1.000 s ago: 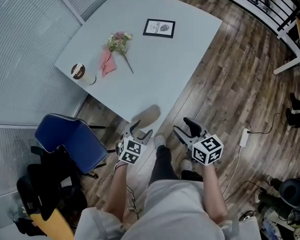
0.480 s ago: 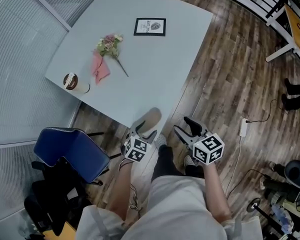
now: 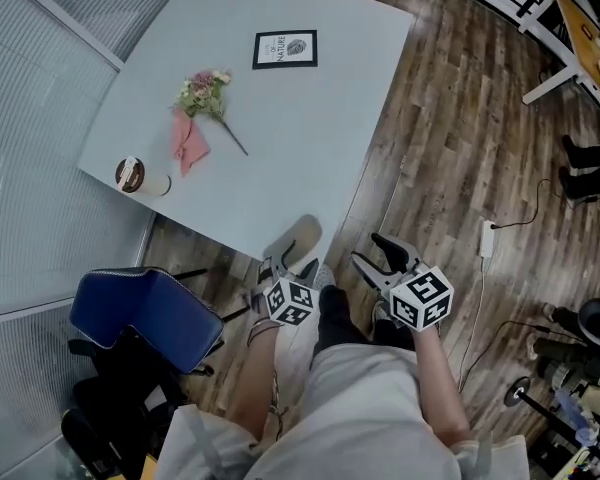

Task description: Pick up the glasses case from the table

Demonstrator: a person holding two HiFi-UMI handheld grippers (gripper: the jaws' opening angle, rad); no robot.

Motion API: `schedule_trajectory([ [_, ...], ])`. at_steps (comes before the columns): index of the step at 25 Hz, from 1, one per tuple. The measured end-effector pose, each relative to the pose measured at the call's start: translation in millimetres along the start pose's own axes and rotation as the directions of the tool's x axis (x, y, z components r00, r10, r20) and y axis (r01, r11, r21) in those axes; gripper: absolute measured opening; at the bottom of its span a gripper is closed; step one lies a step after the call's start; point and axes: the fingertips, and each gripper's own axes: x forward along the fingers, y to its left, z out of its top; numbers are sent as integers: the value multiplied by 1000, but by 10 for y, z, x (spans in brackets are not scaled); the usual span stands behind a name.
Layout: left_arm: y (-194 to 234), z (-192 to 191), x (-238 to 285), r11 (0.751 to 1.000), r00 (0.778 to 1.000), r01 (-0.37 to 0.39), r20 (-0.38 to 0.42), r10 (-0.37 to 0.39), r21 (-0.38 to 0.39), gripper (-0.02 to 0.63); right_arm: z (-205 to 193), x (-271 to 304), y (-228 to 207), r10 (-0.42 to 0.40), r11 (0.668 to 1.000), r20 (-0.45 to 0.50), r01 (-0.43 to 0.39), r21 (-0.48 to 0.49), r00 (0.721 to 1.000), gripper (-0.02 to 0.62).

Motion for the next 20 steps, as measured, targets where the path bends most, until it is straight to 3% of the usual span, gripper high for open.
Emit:
schedule_trajectory([
  [6,12,-36,44,994,999,-42,2,42,105,267,-77,11,3,-6,1000,-11,6,7,1000,218],
  [20,199,-38,72,988,999,-42,11,41,146,276,-118,139,82,5,1000,-24,-4,9,1000,218],
])
